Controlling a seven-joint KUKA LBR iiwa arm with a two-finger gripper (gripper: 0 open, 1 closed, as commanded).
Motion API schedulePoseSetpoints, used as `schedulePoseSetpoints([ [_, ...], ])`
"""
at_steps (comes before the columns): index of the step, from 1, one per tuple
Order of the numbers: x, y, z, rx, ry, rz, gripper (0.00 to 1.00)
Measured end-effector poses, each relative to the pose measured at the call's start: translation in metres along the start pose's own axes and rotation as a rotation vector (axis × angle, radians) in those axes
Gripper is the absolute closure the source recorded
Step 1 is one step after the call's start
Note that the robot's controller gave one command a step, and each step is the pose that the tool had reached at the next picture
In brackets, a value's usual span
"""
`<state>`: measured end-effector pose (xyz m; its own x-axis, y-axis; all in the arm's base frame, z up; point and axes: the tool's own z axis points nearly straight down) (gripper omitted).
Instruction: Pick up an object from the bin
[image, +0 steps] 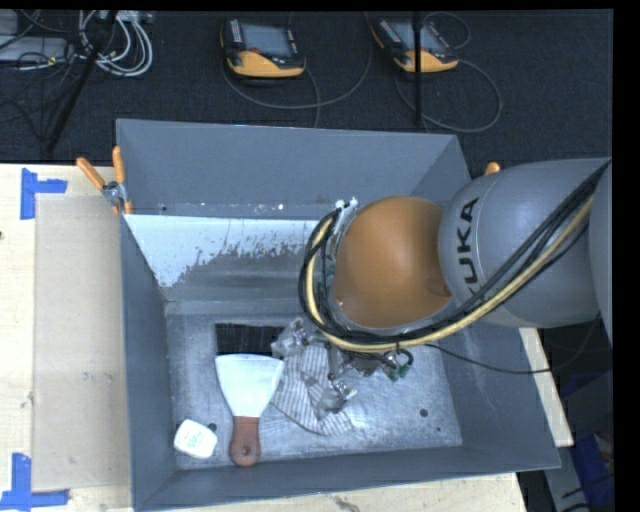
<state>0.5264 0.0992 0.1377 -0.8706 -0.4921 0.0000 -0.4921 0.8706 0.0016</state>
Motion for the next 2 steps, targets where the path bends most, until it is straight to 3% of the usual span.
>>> schedulePoseSetpoints([
  [1,0.000,-0.001,0.000,0.000,0.000,0.003,0.00],
  [2,-0.013,0.000,0.056,0.011,-0.020,-0.017,1.00],
])
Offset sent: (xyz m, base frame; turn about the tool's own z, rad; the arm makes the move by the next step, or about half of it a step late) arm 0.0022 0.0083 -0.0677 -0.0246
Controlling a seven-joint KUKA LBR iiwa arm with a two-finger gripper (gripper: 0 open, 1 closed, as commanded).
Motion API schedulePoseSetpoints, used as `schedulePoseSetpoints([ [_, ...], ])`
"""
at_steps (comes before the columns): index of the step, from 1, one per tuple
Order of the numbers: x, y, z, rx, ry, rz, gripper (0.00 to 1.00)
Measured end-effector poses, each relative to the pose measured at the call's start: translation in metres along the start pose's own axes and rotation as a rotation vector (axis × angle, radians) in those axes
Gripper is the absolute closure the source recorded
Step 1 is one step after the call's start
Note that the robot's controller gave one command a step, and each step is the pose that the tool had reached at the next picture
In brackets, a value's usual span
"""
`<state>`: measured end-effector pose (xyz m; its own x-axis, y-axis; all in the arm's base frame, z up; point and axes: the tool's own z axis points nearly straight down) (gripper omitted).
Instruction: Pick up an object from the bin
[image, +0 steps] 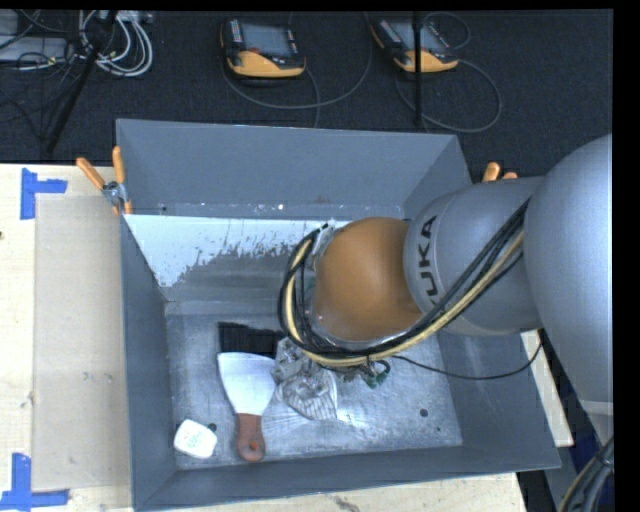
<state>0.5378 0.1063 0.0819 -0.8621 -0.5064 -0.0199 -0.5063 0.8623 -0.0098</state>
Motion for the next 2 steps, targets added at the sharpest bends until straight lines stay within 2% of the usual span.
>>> schedulePoseSetpoints([
  [1,0.000,0.000,0.000,0.000,0.000,0.001,1.00],
  [2,-0.006,-0.002,-0.149,-0.009,0.016,-0.001,1.00],
])
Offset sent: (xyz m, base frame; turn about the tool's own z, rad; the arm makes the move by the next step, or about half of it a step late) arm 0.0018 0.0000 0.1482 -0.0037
